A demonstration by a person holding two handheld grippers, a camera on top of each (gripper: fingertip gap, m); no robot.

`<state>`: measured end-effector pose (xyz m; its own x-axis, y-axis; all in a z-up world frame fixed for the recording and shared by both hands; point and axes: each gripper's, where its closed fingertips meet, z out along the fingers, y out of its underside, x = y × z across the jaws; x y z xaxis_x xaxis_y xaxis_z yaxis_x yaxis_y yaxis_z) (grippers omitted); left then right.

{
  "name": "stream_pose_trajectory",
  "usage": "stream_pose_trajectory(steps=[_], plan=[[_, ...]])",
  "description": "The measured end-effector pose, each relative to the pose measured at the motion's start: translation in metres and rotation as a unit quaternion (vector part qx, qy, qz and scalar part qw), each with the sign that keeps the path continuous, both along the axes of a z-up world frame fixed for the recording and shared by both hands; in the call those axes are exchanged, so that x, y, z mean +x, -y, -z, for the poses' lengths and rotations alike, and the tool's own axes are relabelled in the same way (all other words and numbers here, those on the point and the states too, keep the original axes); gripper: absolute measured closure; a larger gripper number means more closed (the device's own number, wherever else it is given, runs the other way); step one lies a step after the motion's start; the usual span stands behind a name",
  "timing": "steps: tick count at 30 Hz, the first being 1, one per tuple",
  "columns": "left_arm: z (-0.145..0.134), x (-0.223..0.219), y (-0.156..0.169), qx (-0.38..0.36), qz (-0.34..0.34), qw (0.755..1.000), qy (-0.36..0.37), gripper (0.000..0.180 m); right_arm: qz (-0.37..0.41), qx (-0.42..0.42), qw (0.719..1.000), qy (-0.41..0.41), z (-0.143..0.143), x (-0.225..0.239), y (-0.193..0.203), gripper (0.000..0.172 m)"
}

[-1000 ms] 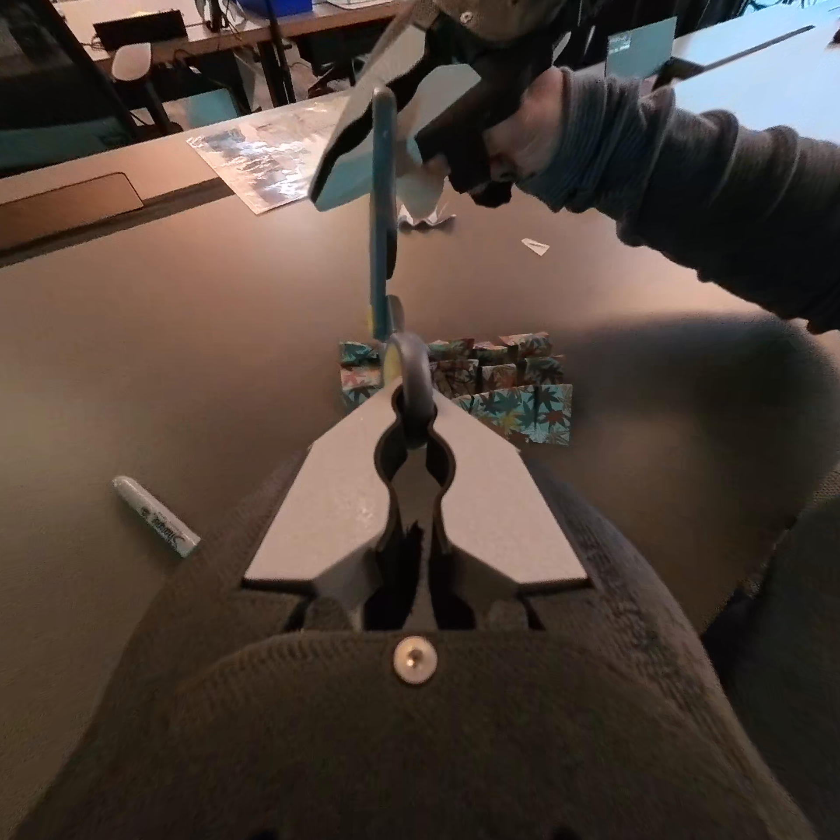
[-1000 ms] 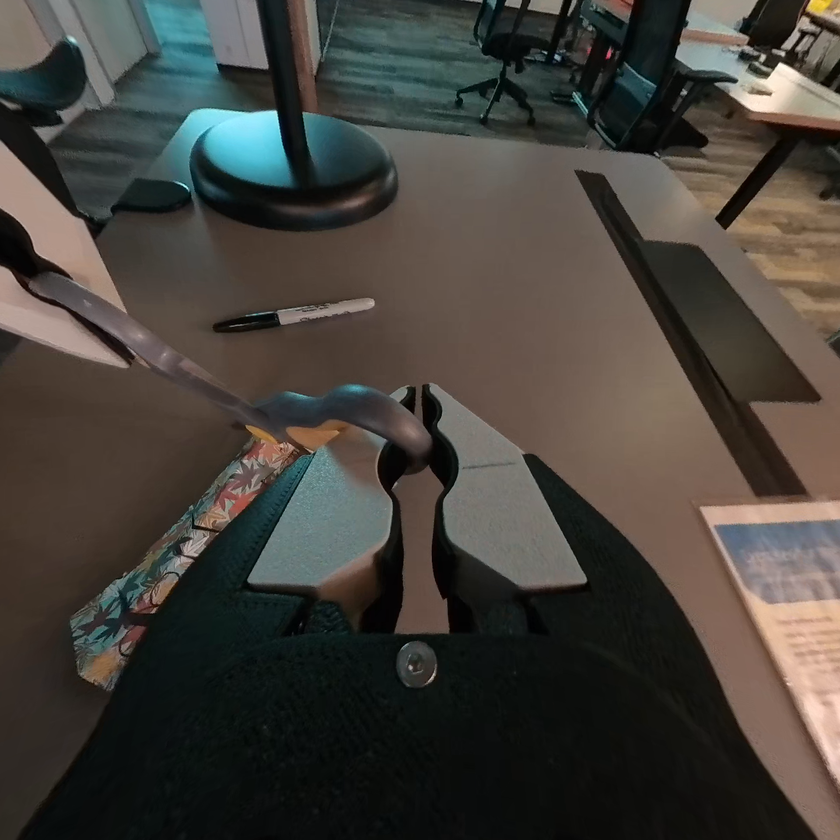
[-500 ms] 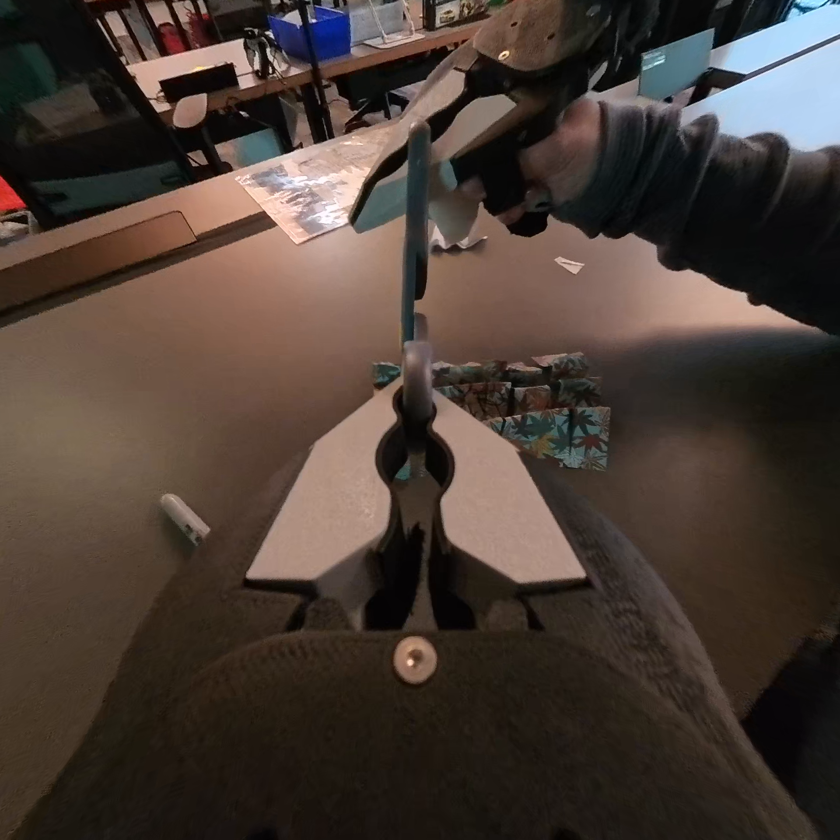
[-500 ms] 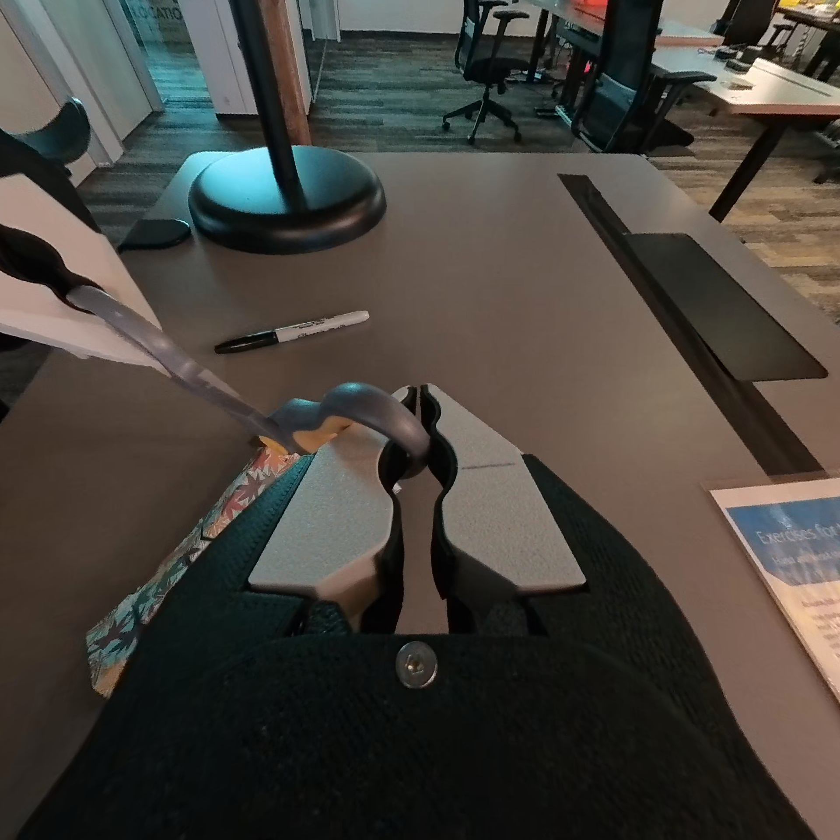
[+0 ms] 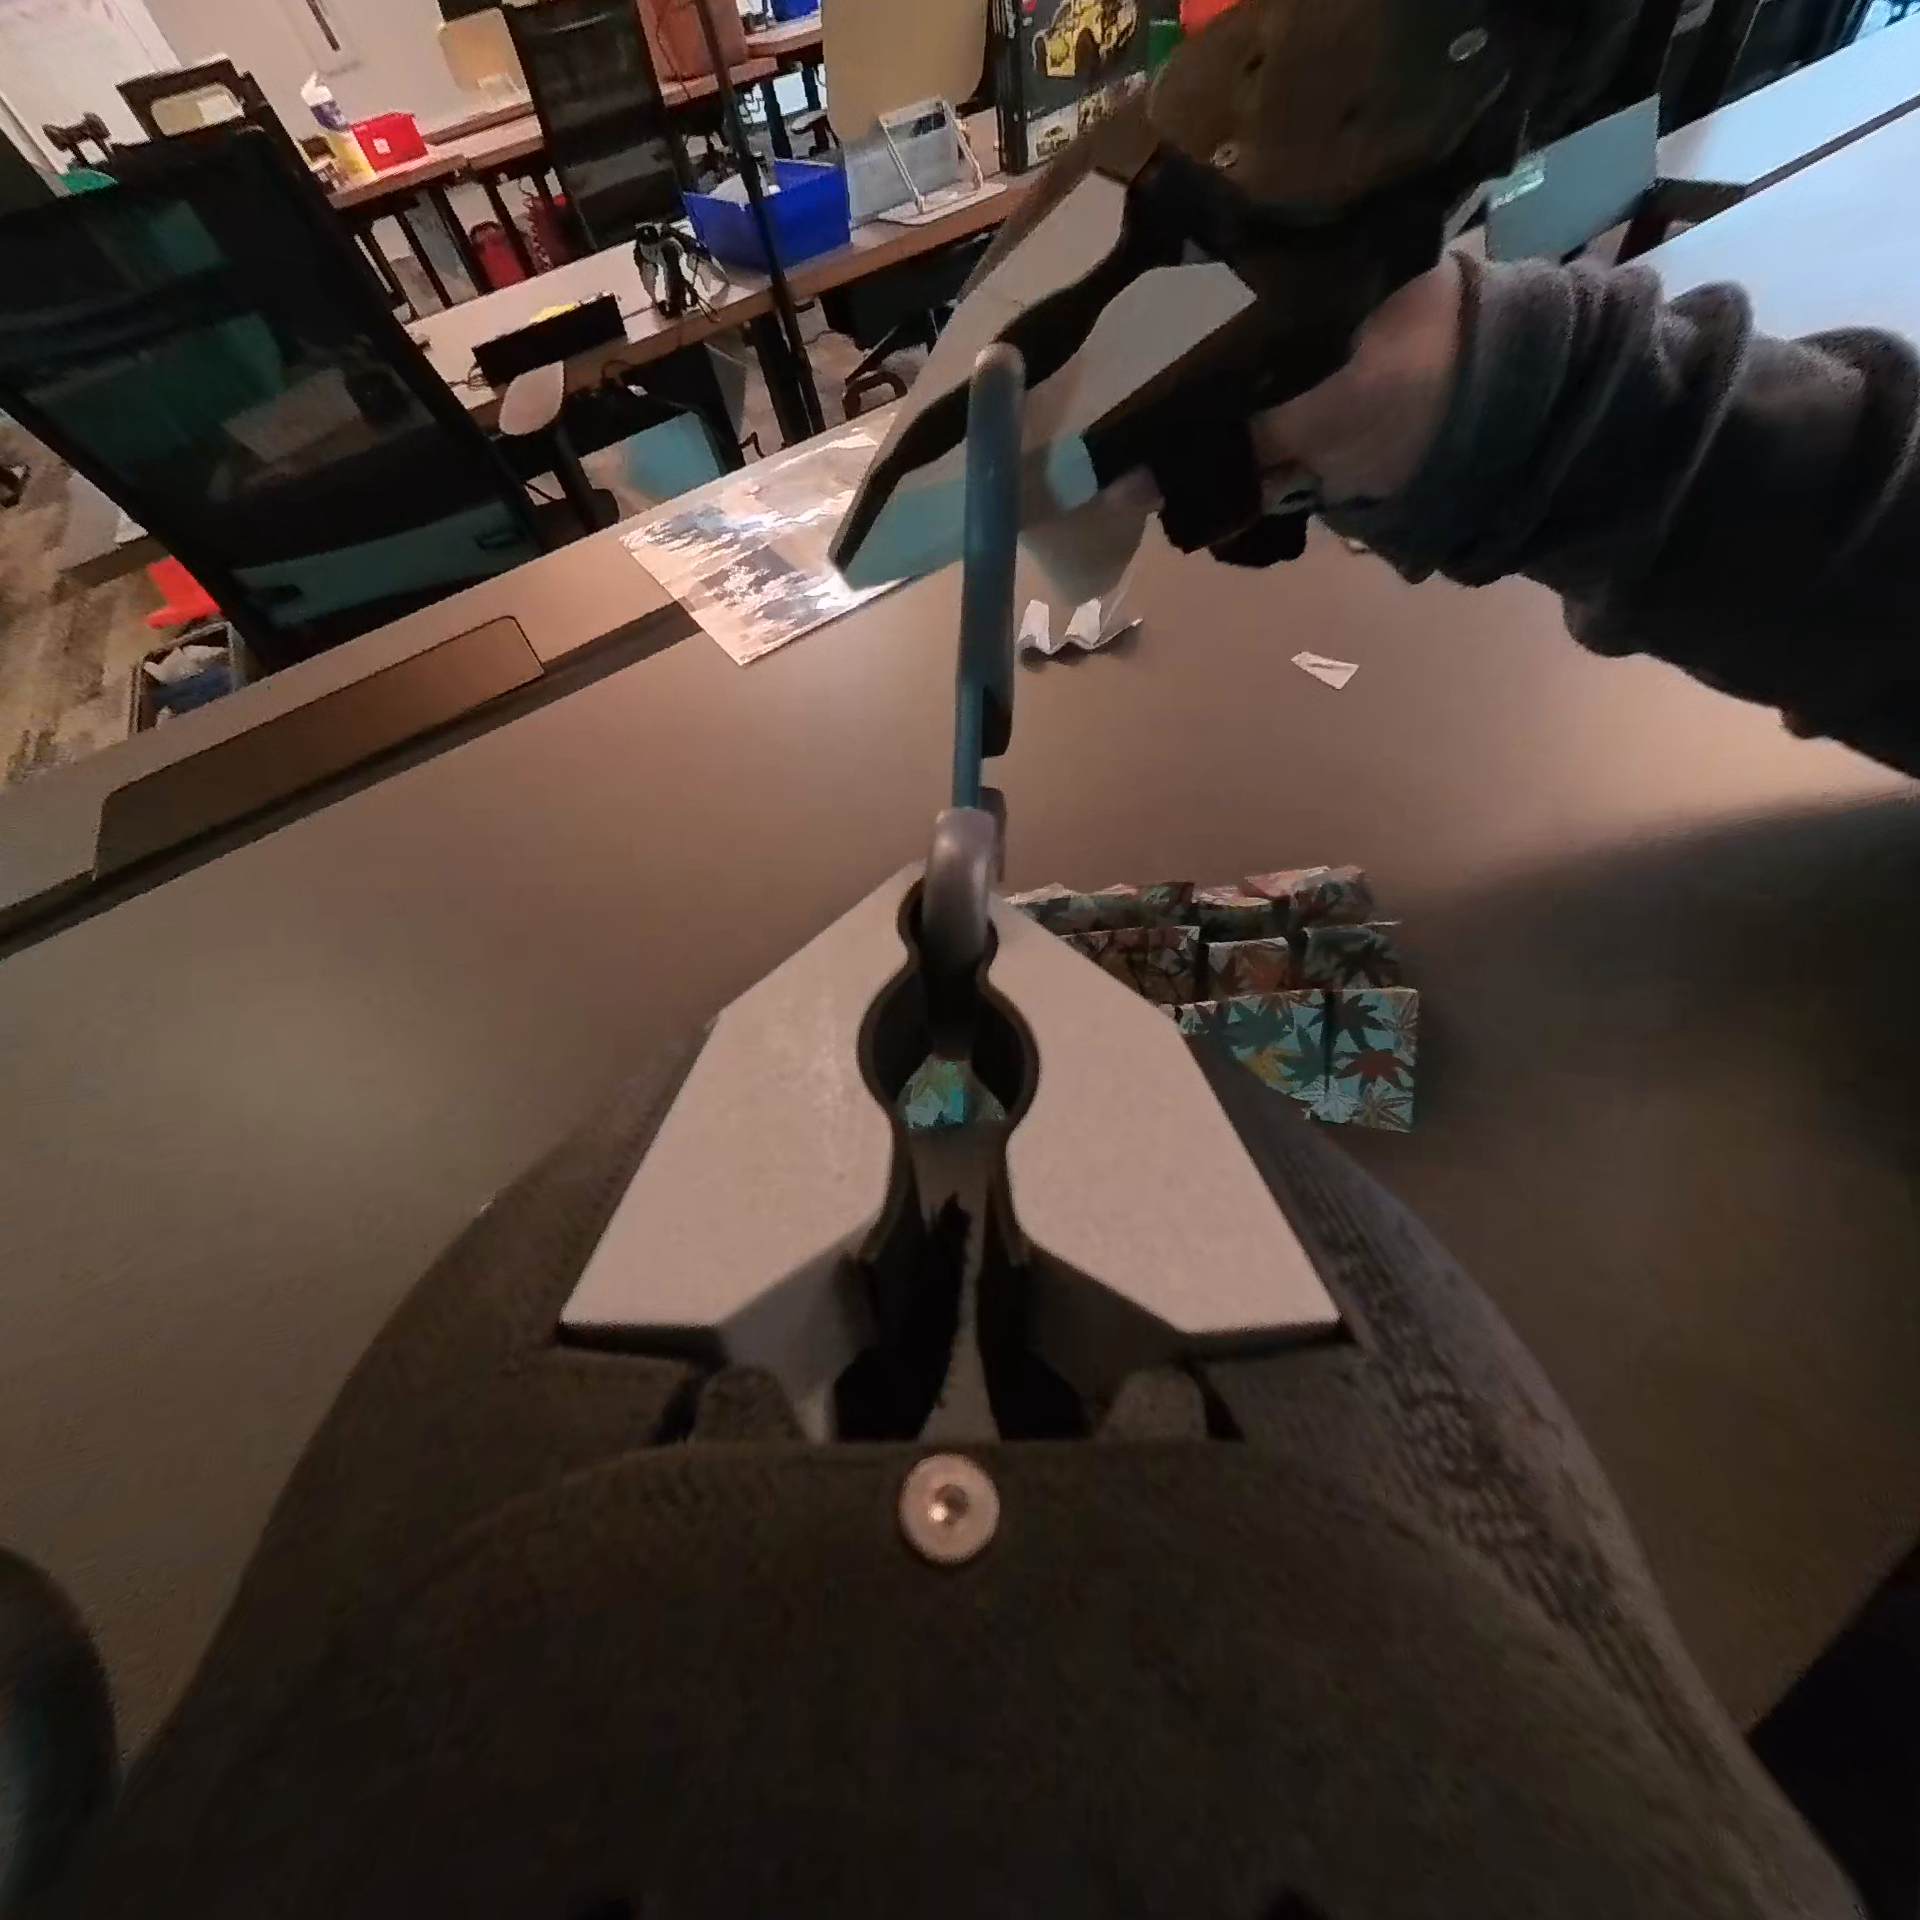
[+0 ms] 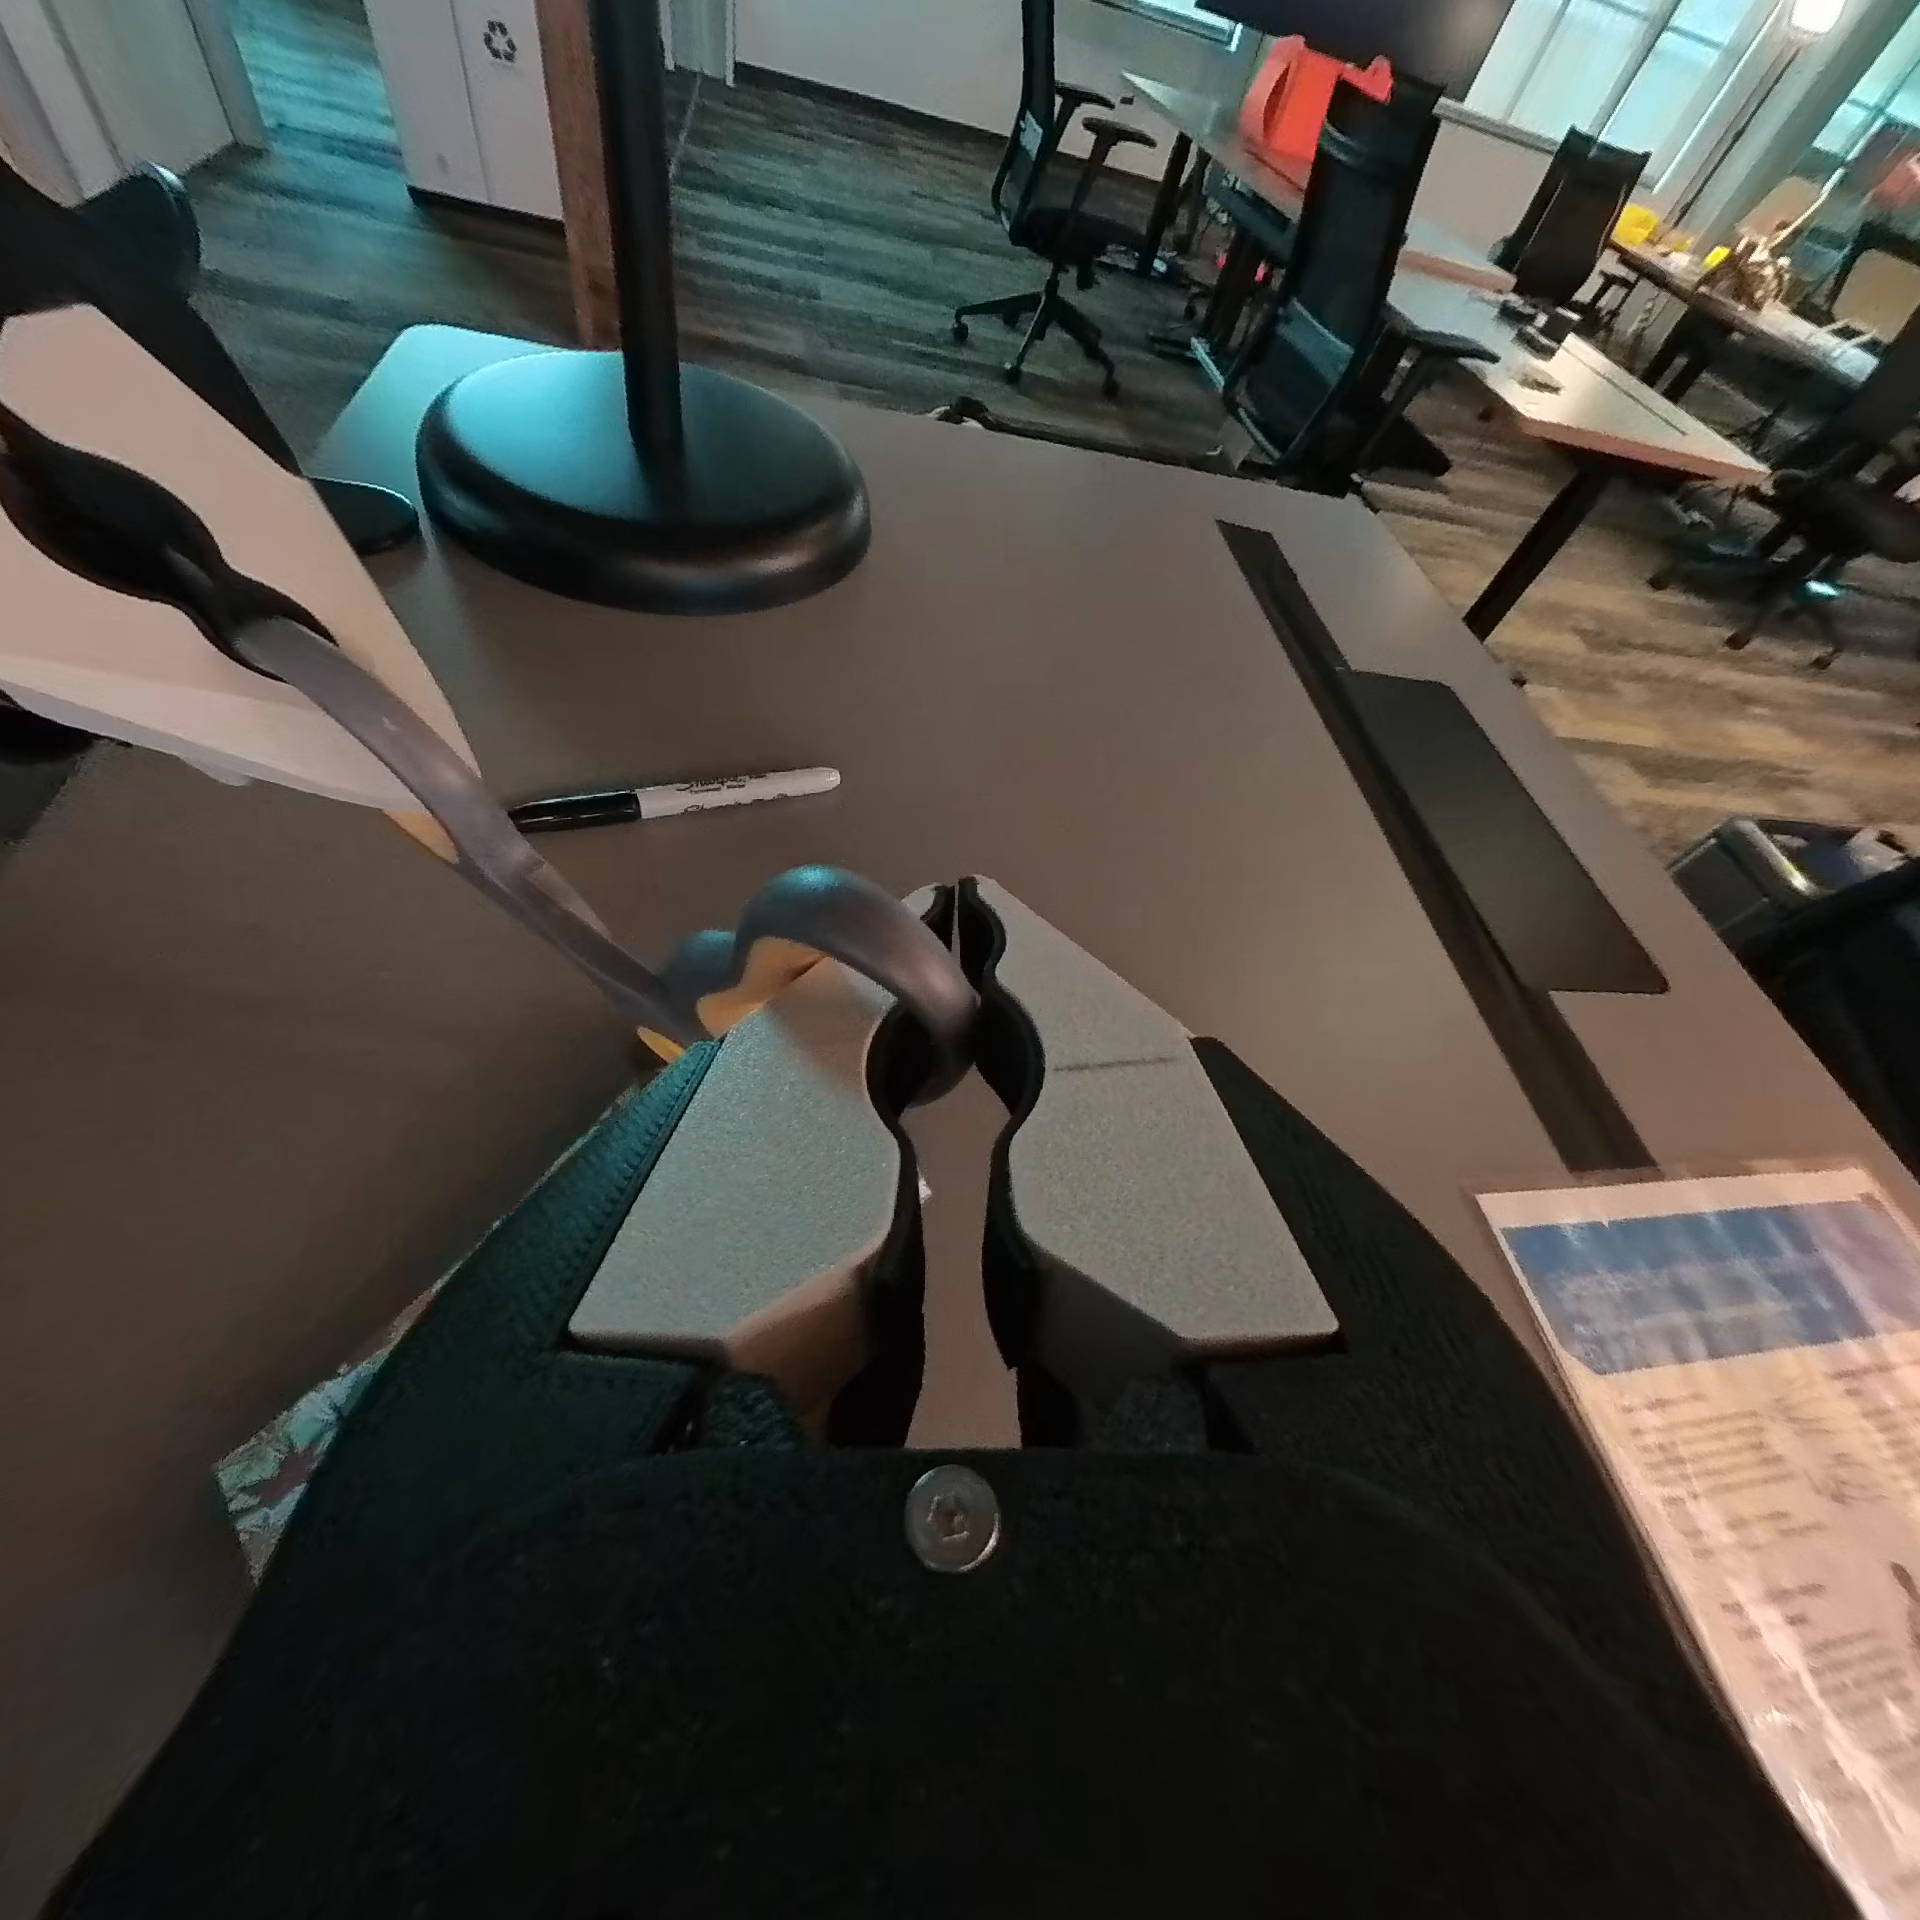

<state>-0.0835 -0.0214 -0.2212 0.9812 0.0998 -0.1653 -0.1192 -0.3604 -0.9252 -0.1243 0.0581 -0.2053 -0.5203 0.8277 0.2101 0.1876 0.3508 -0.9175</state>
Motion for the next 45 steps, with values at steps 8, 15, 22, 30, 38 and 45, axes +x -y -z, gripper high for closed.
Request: stream_pose_trajectory(steps=[8, 15, 22, 30, 38, 45], plan=[[-0.001, 0.001, -0.014, -0.013, 0.005, 1.000, -0.012, 0.180, 0.010, -0.036, 0.999, 0.009, 0.006, 0.004, -0.016, 0.172], [-0.011, 0.000, -0.029, -0.015, -0.001, 0.999, -0.034, 0.180, 0.021, -0.092, 0.996, 0.006, 0.007, 0.007, -0.030, 0.172], [-0.014, 0.003, -0.027, -0.001, -0.001, 0.999, -0.036, 0.180, 0.032, -0.075, 0.997, -0.018, 0.000, 0.013, -0.021, 0.172], [-0.017, 0.007, -0.017, 0.015, -0.010, 0.999, -0.043, 0.180, 0.036, -0.020, 0.999, -0.035, -0.008, 0.018, 0.000, 0.172], [-0.023, 0.013, -0.011, 0.035, -0.013, 0.998, -0.056, 0.180, 0.041, 0.018, 0.998, -0.047, -0.013, 0.026, 0.017, 0.172], [-0.024, 0.017, -0.005, 0.040, -0.011, 0.997, -0.058, 0.180, 0.052, 0.040, 0.997, -0.049, -0.015, 0.031, 0.025, 0.172]])
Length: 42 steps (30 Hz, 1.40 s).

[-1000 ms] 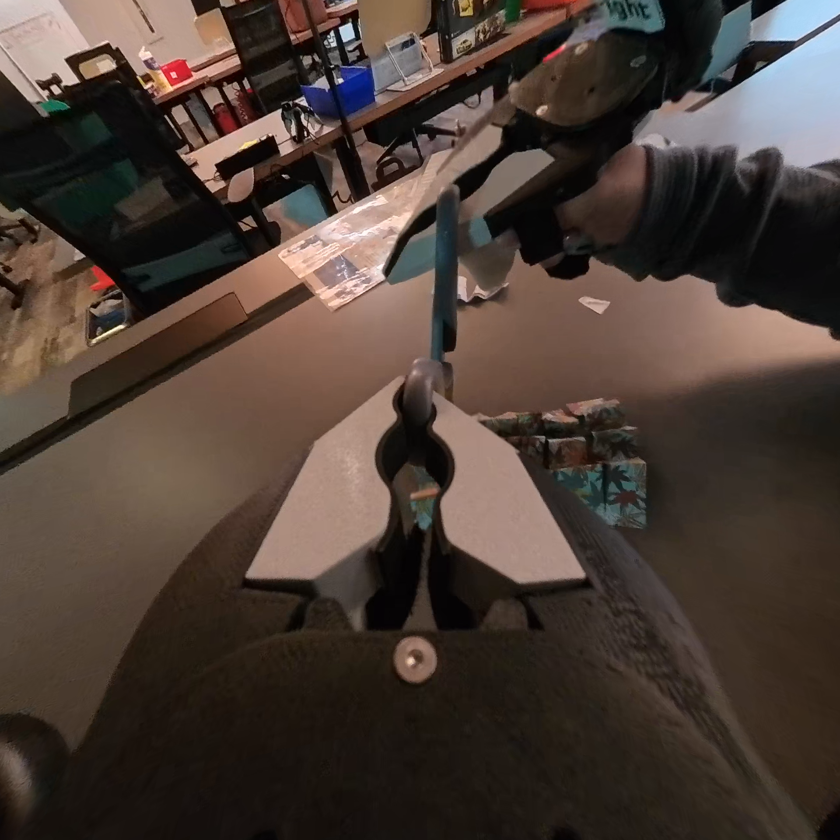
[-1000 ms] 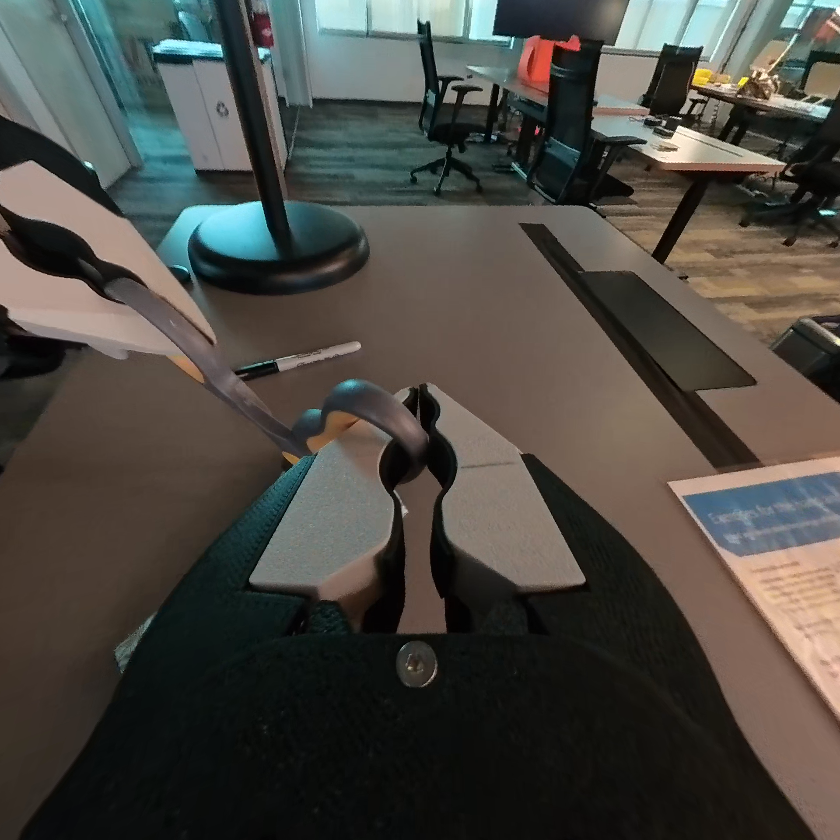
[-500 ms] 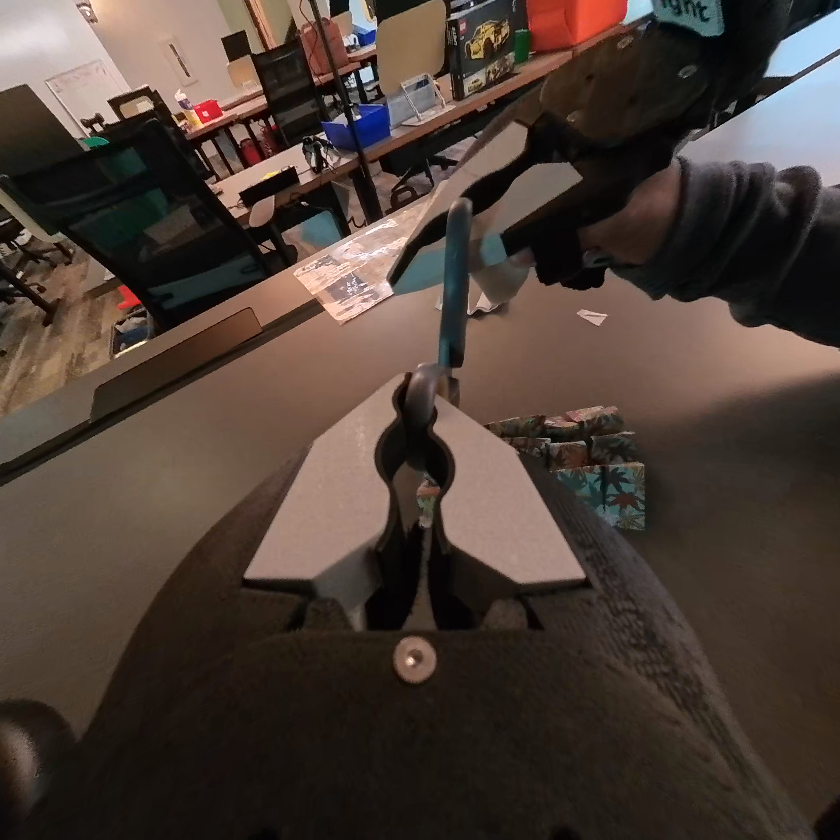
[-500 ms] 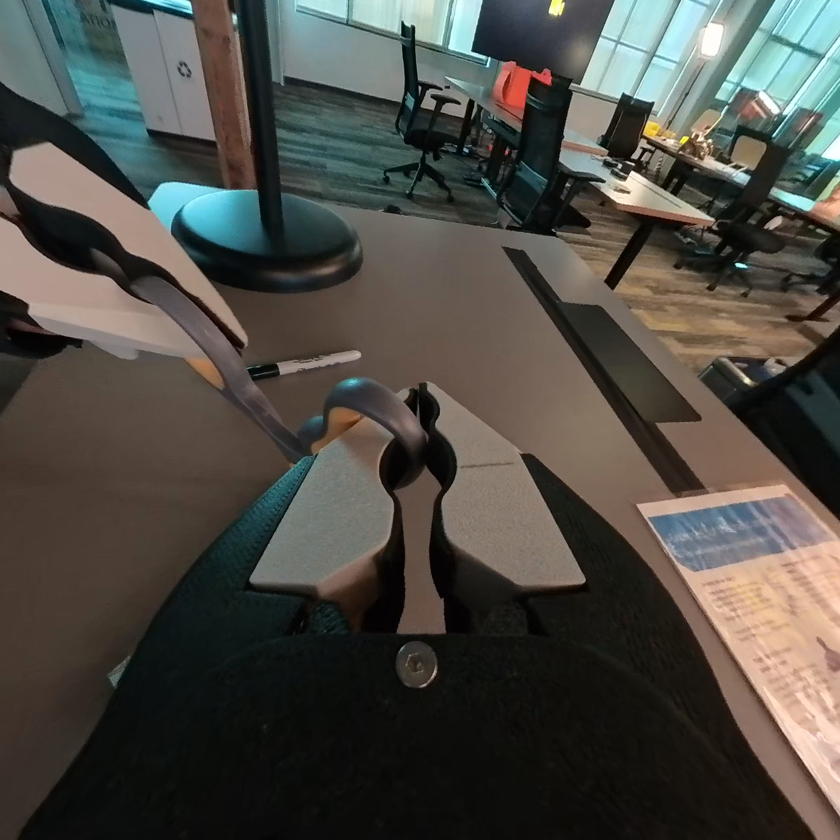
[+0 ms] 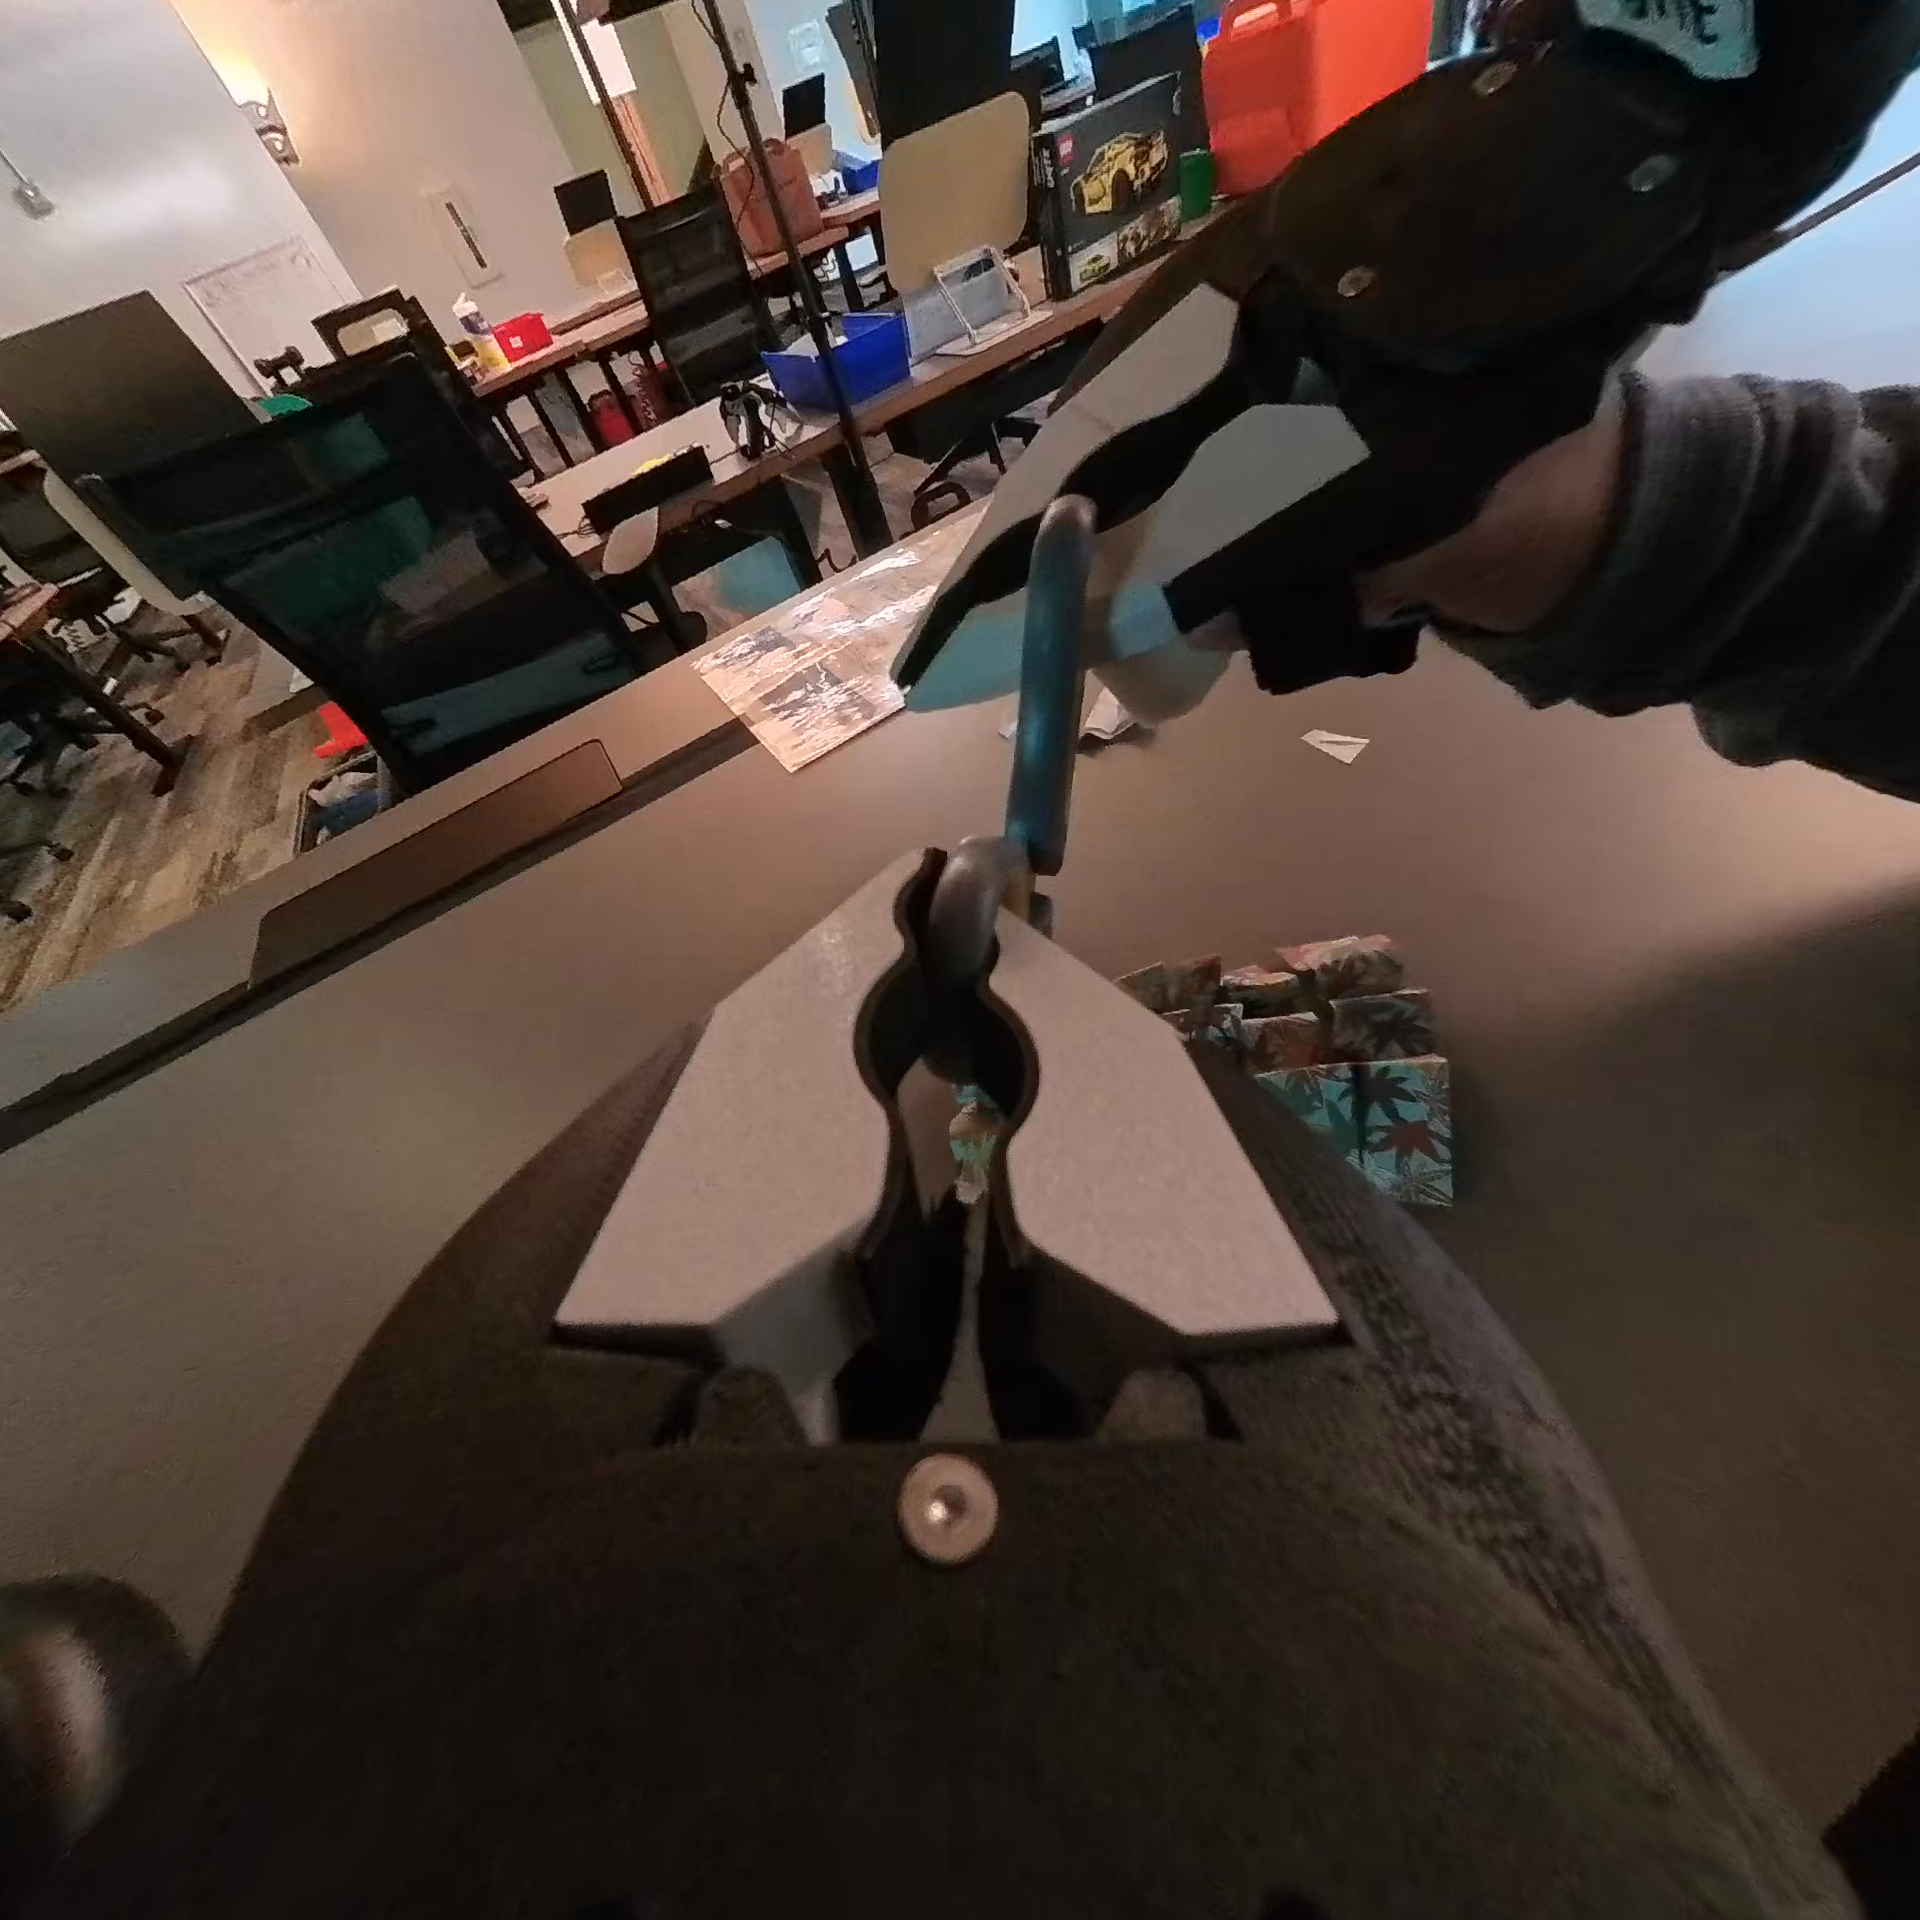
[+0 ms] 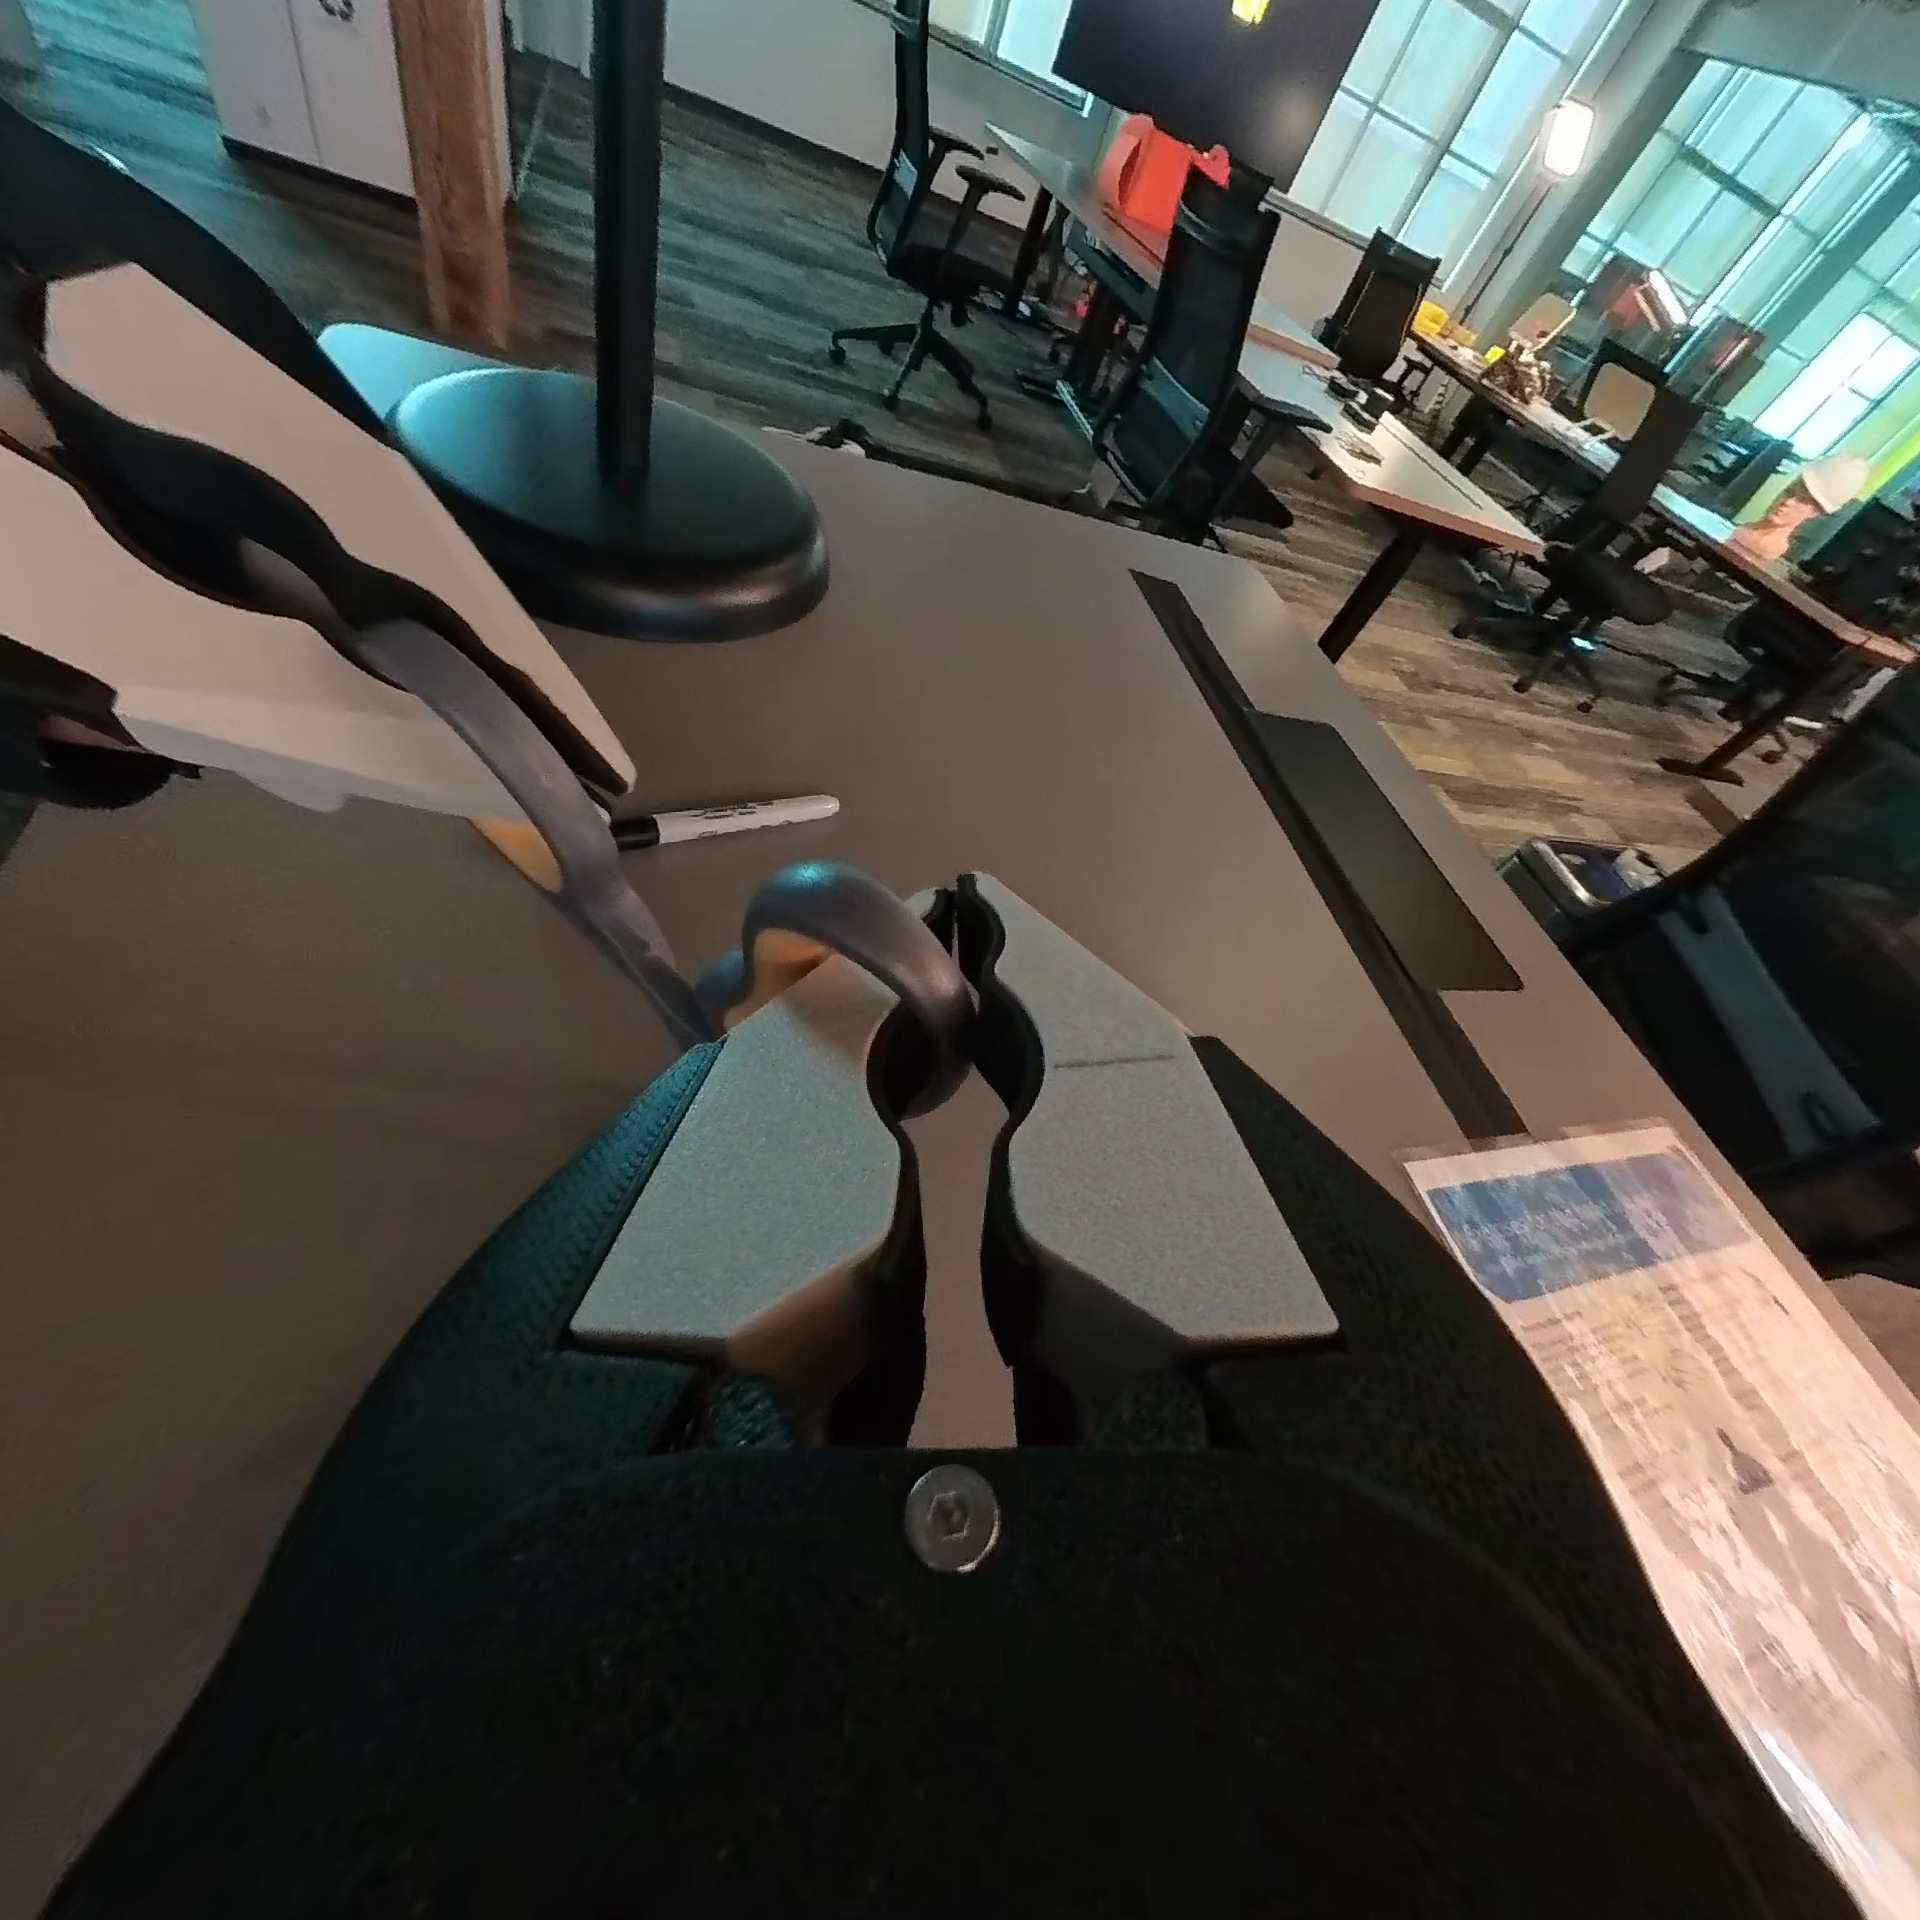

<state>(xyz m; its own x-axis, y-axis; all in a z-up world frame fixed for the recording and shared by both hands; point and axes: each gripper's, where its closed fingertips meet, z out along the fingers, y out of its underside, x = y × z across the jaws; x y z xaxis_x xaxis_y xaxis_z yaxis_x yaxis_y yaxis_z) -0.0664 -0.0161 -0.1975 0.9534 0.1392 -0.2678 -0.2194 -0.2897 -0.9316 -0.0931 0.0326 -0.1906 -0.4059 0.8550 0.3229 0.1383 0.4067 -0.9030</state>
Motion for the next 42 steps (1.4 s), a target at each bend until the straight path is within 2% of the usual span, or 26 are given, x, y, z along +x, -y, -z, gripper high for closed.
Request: stream_pose_trajectory(steps=[23, 42], plan=[[-0.015, 0.017, -0.011, 0.026, 0.019, 0.999, -0.017, 0.180, 0.045, 0.092, 0.994, -0.042, -0.015, 0.015, 0.020, 0.172], [-0.021, 0.020, -0.026, 0.049, 0.013, 0.998, -0.023, 0.180, 0.099, 0.085, 0.989, -0.066, -0.022, 0.017, 0.008, 0.172]])
